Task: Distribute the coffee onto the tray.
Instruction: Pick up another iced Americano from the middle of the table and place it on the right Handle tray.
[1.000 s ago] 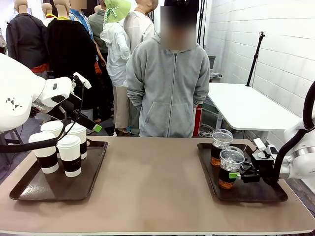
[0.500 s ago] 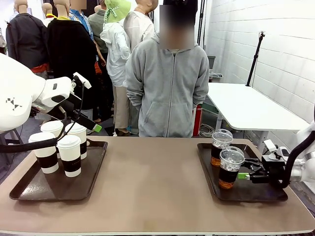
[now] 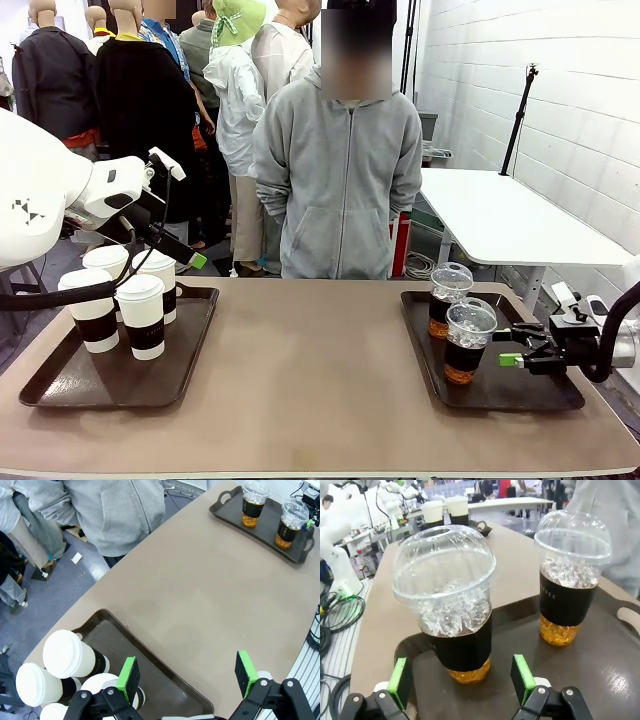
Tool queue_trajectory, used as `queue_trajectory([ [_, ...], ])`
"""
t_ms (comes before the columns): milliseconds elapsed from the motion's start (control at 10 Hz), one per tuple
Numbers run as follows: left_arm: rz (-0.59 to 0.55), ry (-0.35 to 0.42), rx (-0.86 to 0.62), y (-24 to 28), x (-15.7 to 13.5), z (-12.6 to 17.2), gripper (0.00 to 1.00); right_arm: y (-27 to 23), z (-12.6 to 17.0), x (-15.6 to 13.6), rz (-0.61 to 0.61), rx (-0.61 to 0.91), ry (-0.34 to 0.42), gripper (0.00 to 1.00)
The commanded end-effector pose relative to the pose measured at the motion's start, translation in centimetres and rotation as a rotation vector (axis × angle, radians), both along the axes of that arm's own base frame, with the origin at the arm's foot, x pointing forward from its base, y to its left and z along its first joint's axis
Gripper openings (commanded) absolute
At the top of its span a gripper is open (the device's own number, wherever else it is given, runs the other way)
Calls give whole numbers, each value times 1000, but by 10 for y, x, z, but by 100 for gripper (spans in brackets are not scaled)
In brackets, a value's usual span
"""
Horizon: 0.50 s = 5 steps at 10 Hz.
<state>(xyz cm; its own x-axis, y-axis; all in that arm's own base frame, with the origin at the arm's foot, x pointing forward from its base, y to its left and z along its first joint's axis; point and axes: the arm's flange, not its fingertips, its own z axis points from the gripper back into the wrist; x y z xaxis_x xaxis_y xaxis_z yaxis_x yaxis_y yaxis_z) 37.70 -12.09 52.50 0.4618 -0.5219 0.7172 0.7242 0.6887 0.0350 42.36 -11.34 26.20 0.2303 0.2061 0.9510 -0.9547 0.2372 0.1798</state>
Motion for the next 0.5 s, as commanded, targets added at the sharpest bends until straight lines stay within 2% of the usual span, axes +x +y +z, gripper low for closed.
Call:
queue_trajectory([
  [0, -2, 3, -6, 2, 1, -1, 100, -3, -5, -1, -4, 59, -29, 100],
  [400, -2, 3, -6, 2, 1, -1, 100, -3, -5, -1, -4, 59, -29, 100],
])
